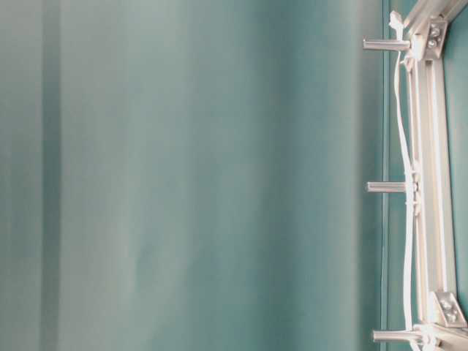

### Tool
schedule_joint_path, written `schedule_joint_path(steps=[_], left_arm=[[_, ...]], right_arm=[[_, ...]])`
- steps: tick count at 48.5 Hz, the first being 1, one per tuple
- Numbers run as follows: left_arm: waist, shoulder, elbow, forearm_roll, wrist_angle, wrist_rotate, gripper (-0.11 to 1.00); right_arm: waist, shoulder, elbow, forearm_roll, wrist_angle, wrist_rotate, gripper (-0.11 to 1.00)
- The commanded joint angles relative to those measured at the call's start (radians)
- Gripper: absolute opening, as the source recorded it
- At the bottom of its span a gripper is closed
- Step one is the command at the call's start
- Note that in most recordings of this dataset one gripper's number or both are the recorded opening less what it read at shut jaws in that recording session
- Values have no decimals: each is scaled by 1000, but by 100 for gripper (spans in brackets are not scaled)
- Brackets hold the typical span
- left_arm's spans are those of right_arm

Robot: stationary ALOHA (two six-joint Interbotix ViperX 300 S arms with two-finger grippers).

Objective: Move the cable alternately left and right between 8 pins so it hooks onto each one.

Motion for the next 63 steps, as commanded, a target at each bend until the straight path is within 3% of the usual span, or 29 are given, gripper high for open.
schedule_joint_path(steps=[1,63], left_arm=[[0,8,-11,3,-5,3,71],[0,8,-11,5,-5,3,71]], right_arm=[[3,-17,3,-17,-12,-11,64],[5,-18,41,-23,-17,-17,64]])
